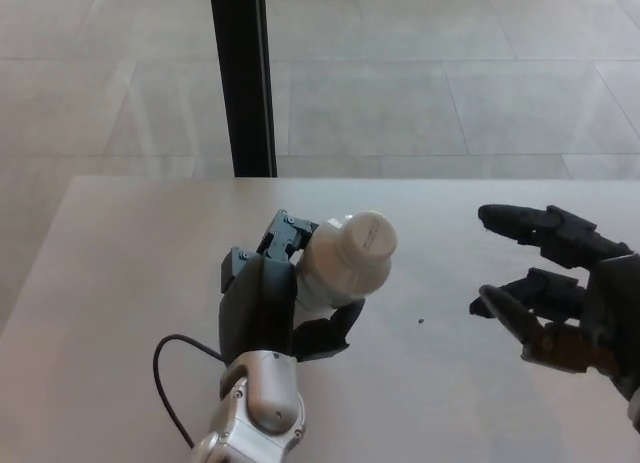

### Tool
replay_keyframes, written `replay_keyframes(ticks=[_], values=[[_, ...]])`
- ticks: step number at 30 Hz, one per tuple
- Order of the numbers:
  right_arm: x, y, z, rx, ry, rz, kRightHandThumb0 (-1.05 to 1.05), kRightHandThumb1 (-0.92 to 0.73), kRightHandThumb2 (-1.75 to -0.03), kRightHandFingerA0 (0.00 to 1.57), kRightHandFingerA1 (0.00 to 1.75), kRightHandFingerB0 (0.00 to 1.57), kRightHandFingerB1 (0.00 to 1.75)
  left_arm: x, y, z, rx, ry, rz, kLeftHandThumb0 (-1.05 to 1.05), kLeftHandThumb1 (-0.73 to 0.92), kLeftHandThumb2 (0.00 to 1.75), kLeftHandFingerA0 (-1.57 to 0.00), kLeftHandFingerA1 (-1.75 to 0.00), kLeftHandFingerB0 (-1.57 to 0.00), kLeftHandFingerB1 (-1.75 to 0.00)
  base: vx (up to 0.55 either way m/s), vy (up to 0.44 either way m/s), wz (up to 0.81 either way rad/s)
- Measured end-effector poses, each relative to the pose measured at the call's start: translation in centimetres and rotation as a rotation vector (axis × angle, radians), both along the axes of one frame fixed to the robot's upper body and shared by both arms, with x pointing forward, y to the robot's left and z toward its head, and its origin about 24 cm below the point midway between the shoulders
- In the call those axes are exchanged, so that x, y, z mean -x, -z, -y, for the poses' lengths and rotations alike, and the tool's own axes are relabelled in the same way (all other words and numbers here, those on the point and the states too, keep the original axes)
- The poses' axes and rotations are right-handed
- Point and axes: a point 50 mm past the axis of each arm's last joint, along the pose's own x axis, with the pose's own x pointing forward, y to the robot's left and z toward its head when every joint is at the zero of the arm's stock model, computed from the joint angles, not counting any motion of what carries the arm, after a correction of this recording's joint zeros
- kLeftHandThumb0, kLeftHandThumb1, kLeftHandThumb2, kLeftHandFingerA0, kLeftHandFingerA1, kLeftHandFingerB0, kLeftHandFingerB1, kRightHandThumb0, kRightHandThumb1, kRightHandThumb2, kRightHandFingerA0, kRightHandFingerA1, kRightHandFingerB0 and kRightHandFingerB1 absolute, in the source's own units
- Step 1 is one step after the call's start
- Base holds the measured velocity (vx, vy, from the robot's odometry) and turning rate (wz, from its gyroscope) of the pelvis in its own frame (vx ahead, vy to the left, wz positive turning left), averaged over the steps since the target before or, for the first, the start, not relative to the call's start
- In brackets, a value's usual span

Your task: The robot uses its left hand to to lift the bottle kept on the middle of the desk and tilts it towards its right hand. It then uses its right hand to rotate its cap to open it and places the bottle and cap back on the desk

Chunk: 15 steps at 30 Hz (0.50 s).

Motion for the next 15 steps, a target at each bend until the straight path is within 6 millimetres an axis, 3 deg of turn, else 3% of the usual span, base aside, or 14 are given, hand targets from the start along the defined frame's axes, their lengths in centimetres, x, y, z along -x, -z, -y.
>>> replay_keyframes(ticks=[6,7,8,9,10,11,12,15], values=[[0.1,0.6,-1.6,0.072,-0.05,-0.015,-0.51,-0.54,-0.56,0.78,0.91,0.49,0.35,0.2,-0.3,0.3,-0.084,0.039,-0.009,0.14,0.62,1.1,-0.85,-1.75,-0.76,-1.45,0.0,0.0,0.0],[0.1,0.6,-1.7,0.076,-0.052,-0.017,-0.6,-0.44,-0.83,0.75,0.88,0.39,0.5,0.2,-0.3,0.4,-0.089,0.044,-0.012,0.14,0.63,1.12,-0.87,-1.75,-0.77,-1.44,0.0,0.0,0.0],[0.0,0.7,-1.8,0.077,-0.051,-0.019,-0.52,-0.54,-0.57,0.78,0.92,0.46,0.35,0.2,-0.3,0.5,-0.097,0.049,-0.016,0.15,0.63,1.12,-0.87,-1.75,-0.77,-1.45,0.0,0.0,0.0],[-0.2,0.8,-1.9,0.076,-0.049,-0.021,-0.58,-0.43,-0.85,0.74,0.88,0.38,0.5,0.3,-0.3,0.6,-0.101,0.053,-0.019,0.15,0.63,1.09,-0.85,-1.75,-0.74,-1.46,0.0,0.0,0.0],[-0.3,0.8,-2.0,0.075,-0.045,-0.021,-0.58,-0.43,-0.85,0.74,0.88,0.38,0.5,0.3,-0.3,0.7,-0.104,0.056,-0.023,0.15,0.63,1.09,-0.85,-1.75,-0.74,-1.46,0.0,0.0,0.0],[-0.5,0.7,-2.1,0.072,-0.039,-0.017,-0.56,-0.52,-0.57,0.79,0.94,0.46,0.36,0.3,-0.2,0.8,-0.108,0.059,-0.026,0.15,0.61,1.05,-0.83,-1.75,-0.72,-1.53,0.0,0.0,0.0],[-0.7,0.6,-2.2,0.071,-0.033,-0.015,-0.6,-0.52,-0.58,0.78,0.95,0.43,0.36,0.3,-0.2,0.9,-0.11,0.06,-0.029,0.14,0.63,1.1,-0.84,-1.75,-0.73,-1.47,0.0,0.0,0.0],[-1.5,0.4,-2.4,0.082,-0.002,-0.002,-0.53,-0.54,-0.56,0.82,1.0,0.43,0.38,0.4,-0.2,1.2,-0.111,0.067,-0.035,0.14,0.6,1.17,-0.85,-1.75,-0.75,-1.52,0.0,0.0,0.0]])
